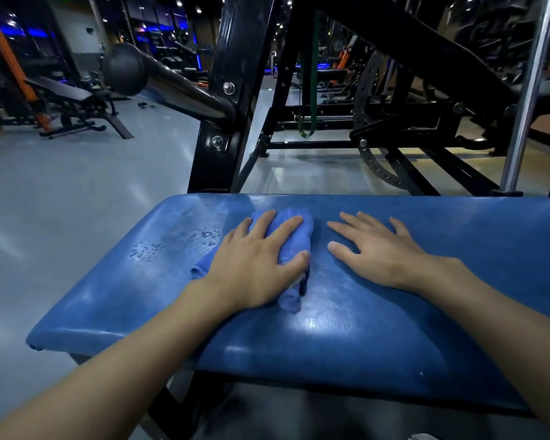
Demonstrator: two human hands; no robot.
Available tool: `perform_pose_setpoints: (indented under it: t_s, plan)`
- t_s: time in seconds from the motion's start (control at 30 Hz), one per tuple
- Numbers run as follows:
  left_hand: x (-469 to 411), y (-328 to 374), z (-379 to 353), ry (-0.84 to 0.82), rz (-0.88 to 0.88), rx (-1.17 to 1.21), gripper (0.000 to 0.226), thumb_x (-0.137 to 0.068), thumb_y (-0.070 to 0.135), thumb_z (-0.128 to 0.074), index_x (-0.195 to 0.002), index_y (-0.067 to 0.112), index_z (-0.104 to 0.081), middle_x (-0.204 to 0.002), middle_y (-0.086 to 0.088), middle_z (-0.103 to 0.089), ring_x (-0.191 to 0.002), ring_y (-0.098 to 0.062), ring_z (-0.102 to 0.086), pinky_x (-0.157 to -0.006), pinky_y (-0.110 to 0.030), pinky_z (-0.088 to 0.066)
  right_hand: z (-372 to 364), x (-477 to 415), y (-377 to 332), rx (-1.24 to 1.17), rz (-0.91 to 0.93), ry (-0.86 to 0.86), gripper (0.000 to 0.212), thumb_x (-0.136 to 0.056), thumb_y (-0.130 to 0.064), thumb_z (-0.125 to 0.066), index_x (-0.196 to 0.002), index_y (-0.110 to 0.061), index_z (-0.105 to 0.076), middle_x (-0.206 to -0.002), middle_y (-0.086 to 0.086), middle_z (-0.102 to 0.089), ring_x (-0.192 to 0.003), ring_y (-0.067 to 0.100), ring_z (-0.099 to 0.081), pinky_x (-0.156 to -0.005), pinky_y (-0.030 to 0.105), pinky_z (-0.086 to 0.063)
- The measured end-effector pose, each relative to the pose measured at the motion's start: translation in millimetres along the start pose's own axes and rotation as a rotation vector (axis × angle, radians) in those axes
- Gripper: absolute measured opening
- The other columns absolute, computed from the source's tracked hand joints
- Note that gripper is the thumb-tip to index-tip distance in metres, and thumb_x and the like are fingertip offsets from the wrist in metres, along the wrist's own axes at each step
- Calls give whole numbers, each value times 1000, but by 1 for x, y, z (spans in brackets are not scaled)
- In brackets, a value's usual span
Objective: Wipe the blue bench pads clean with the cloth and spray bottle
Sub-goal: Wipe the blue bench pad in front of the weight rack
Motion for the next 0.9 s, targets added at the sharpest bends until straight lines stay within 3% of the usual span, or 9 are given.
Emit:
perform_pose_setpoints:
  t_s: [0.17,0.37,0.53,0.77,0.9]
  plan:
    - [-78,-16,-12,-35,42,22,76,-79,71,-26,-152,48,-17,-163,2,-19,-147,-34,-21,-118,-51,-21,-4,-3,2,4,6,22,61,-95,-65,-19,-153,-45,-17,-164,-17,-5,-151,5,2,-120,52,3]
    - [-133,-29,-22,-64,56,67,79,-77,75,-22,-151,48,-14,-163,0,-21,-149,-33,-18,-119,-52,-19,-3,-3,2,-5,5,35,60,-95,-65,-21,-152,-47,-18,-164,-18,-6,-150,4,2,-121,50,3]
    - [-91,-20,-12,-60,21,33,69,-93,66,-35,-155,45,-16,-165,3,-15,-150,-31,-16,-120,-47,-19,-2,-1,2,-23,-2,29,60,-95,-65,-22,-152,-47,-19,-164,-18,-8,-150,5,0,-121,50,3]
    - [27,-1,10,-10,-32,-11,85,-75,75,-12,-154,44,-22,-164,0,-21,-147,-29,-21,-121,-40,-16,1,3,0,-5,-12,17,60,-96,-64,-23,-153,-45,-20,-164,-16,-9,-151,7,-1,-120,52,2]
    - [75,0,14,62,-68,-55,76,-83,73,-20,-152,43,-28,-160,0,-31,-145,-30,-28,-116,-46,-27,6,1,-3,76,-30,-13,59,-97,-64,-23,-153,-43,-22,-164,-14,-10,-152,13,-1,-117,61,8]
Point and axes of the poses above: each hand's wrist, its own x-axis away from the middle knuckle, its own z-axis out of the back of the hand, y = z × x, the point moved 5 cm from there along -x, towards the middle knuckle
